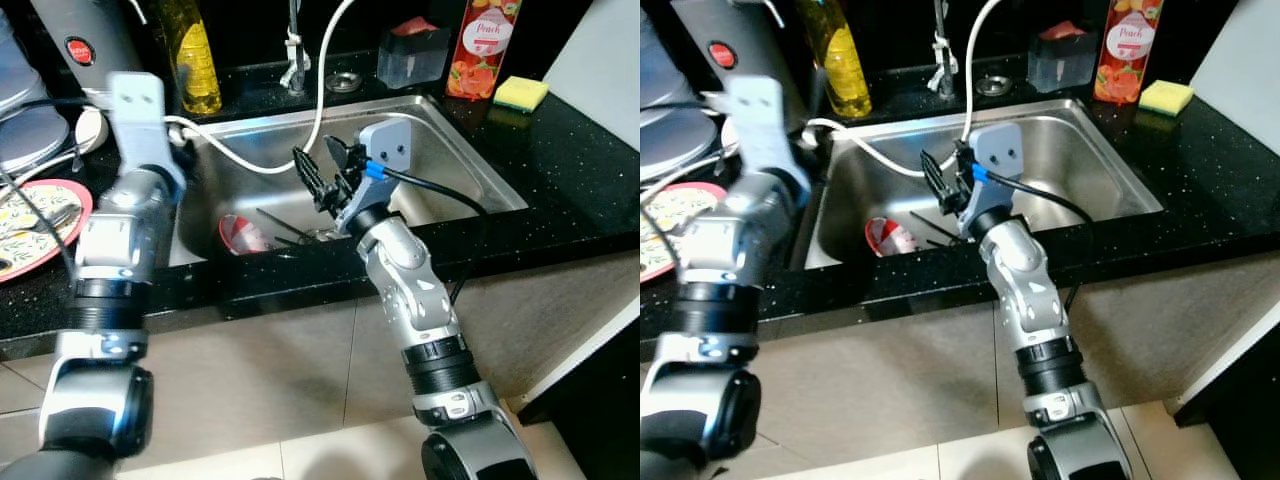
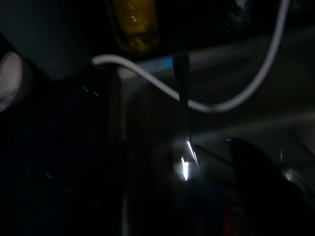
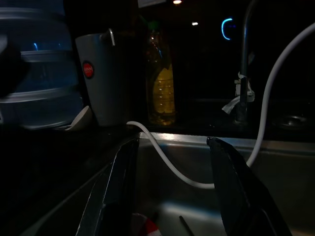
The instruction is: Kitchen organization
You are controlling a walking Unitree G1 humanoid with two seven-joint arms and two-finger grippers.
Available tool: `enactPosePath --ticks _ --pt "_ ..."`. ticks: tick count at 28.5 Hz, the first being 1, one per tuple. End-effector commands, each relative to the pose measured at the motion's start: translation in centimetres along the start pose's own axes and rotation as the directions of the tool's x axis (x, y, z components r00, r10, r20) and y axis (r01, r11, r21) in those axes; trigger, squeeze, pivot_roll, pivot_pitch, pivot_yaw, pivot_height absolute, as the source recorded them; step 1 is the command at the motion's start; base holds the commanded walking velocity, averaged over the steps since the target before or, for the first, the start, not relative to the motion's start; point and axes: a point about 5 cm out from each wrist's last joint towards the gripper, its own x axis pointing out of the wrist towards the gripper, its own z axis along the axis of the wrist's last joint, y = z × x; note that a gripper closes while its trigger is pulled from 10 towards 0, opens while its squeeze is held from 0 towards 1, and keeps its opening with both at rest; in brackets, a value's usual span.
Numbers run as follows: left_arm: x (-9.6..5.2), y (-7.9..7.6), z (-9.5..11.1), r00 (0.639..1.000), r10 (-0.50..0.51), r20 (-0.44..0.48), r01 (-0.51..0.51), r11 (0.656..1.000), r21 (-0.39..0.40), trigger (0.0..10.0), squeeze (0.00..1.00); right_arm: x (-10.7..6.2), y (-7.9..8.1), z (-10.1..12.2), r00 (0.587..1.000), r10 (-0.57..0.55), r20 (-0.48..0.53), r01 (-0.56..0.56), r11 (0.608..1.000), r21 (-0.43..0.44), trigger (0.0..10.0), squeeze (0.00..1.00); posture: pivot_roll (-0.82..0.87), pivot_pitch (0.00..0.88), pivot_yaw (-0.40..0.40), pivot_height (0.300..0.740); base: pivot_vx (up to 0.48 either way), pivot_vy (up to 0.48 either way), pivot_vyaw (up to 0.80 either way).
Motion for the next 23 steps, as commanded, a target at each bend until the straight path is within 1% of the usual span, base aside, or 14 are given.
enactPosePath --ticks 1,2,3,4,9,11,12,14,16,18,19,21,22,23 --pt "-0.5 0.0 0.7 0.998 -0.011 0.061 0.01 1.0 0.021 10.0 1.0 0.0 0.5 -0.3 1.0 0.02 -0.017 -0.02 1.0 0.003 10.0 0.0 0.22 0.0 0.063 0.74 0.0 0.0 0.0" --pt "-0.5 0.0 0.7 0.998 -0.011 0.061 0.01 1.0 0.021 10.0 1.0 0.0 0.5 -0.3 1.0 0.02 -0.017 -0.02 1.0 0.003 10.0 0.0 0.22 0.0 0.063 0.74 0.0 0.0 0.0" --pt "-0.8 0.4 1.7 0.994 -0.007 0.111 0.005 1.0 0.015 10.0 0.09 0.1 0.5 -0.3 1.0 0.024 -0.018 -0.024 1.0 0.004 10.0 0.0 0.22 0.0 0.059 0.74 0.0 0.0 0.0" --pt "-1.2 1.1 2.7 0.987 0.014 0.162 -0.015 1.0 0.01 10.0 0.0 0.2 0.6 -0.4 0.999 0.03 -0.016 -0.03 1.0 0.004 10.0 0.0 0.23 0.0 0.058 0.74 0.0 0.0 0.0" --pt "-1.7 2.2 3.8 0.976 0.045 0.212 -0.048 0.999 0.009 10.0 0.0 0.5 0.9 -0.3 0.999 0.038 -0.01 -0.038 0.999 0.011 10.0 0.0 0.26 0.0 0.049 0.74 0.0 0.0 0.0" --pt "-2.1 4.1 4.7 0.965 0.133 0.228 -0.141 0.99 0.02 10.0 0.0 0.8 1.2 -0.3 0.999 0.049 -0.004 -0.049 0.999 0.022 10.0 0.0 0.27 0.0 0.058 0.74 0.0 0.0 0.0" --pt "-2.1 4.1 4.7 0.965 0.133 0.228 -0.141 0.99 0.02 10.0 0.0 0.8 1.2 -0.3 0.999 0.049 -0.004 -0.049 0.999 0.022 10.0 0.0 0.27 0.0 0.058 0.74 0.0 0.0 0.0" --pt "-2.6 7.8 5.0 0.923 0.33 0.199 -0.328 0.944 -0.046 10.0 0.0 1.1 1.4 -0.5 0.998 0.057 -0.003 -0.057 0.998 0.028 10.0 0.0 0.3 0.0 0.058 0.74 0.0 0.0 0.0" --pt "-2.6 7.8 5.0 0.923 0.33 0.199 -0.328 0.944 -0.046 10.0 0.0 1.1 1.4 -0.5 0.998 0.057 -0.003 -0.057 0.998 0.028 10.0 0.0 0.3 0.0 0.058 0.74 0.0 0.0 0.0" --pt "-3.4 12.1 3.8 0.852 0.517 0.089 -0.506 0.854 -0.118 10.0 0.0 1.2 1.6 -0.4 0.998 0.057 0.005 -0.057 0.998 0.033 10.0 0.0 0.28 0.0 0.076 0.74 0.0 0.0 0.0" --pt "-3.7 13.7 2.8 0.818 0.574 0.016 -0.569 0.814 -0.115 10.0 0.0 1.2 1.7 -0.2 0.998 0.054 0.01 -0.054 0.998 0.035 10.0 0.0 0.27 0.0 0.082 0.74 0.0 0.0 0.0" --pt "-3.9 14.9 1.7 0.792 0.608 -0.043 -0.609 0.784 -0.12 10.0 0.0 1.2 1.7 -0.2 0.999 0.049 0.012 -0.049 0.998 0.037 10.0 0.0 0.27 0.0 0.085 0.74 0.0 0.0 0.0" --pt "-3.9 14.9 1.7 0.792 0.608 -0.043 -0.609 0.784 -0.12 10.0 0.0 1.2 1.7 -0.2 0.999 0.049 0.012 -0.049 0.998 0.037 10.0 0.0 0.27 0.0 0.085 0.74 0.0 0.0 0.0" --pt "-4.1 16.0 0.6 0.757 0.643 -0.114 -0.653 0.752 -0.091 10.0 0.0 0.9 1.5 -0.2 0.999 0.038 0.01 -0.038 0.999 0.036 10.0 0.0 0.26 0.0 0.091 0.74 0.0 0.0 0.0"
